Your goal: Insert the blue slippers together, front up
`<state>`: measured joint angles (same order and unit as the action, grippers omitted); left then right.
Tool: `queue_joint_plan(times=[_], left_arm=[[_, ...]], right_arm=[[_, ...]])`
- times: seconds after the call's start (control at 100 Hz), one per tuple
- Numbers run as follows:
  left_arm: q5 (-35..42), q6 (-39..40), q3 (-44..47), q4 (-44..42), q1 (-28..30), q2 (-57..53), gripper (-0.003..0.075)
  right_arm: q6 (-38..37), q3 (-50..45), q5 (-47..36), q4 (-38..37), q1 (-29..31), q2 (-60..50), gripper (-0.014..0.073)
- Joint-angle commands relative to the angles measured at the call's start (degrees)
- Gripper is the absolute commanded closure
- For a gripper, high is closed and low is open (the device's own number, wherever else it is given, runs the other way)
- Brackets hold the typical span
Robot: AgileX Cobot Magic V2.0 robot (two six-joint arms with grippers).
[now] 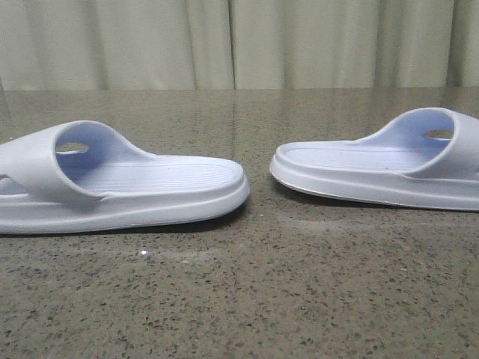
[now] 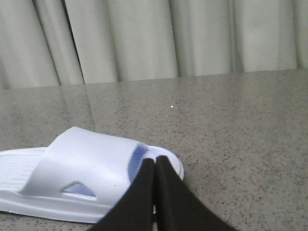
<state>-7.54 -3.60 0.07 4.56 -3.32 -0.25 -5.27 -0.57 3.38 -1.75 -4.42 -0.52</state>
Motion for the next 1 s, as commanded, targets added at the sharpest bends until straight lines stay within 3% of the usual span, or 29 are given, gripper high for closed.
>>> queue_joint_plan(times=[0.0, 0.75, 0.87, 0.99], left_arm=[[4.84, 0.39, 0.47, 0.53, -0.32, -1.64, 0.0704], [9.66, 0.41, 0.47, 0.96, -0.32, -1.64, 0.0704], [12.28, 0.52, 0.47, 8.9, -0.32, -1.64, 0.0704], [13.38, 0.52, 0.13, 16.79, -0.32, -1.64, 0.0705]], right_arm=[[0.12, -1.2, -5.2, -0.51, 0.01, -1.22, 0.0701], [0.12, -1.2, -10.86, -0.51, 0.01, -1.22, 0.0701], [0.12, -1.2, -11.6, -0.51, 0.01, -1.22, 0.07], [0.12, 0.42, -7.03, -0.51, 0.01, -1.22, 0.07]])
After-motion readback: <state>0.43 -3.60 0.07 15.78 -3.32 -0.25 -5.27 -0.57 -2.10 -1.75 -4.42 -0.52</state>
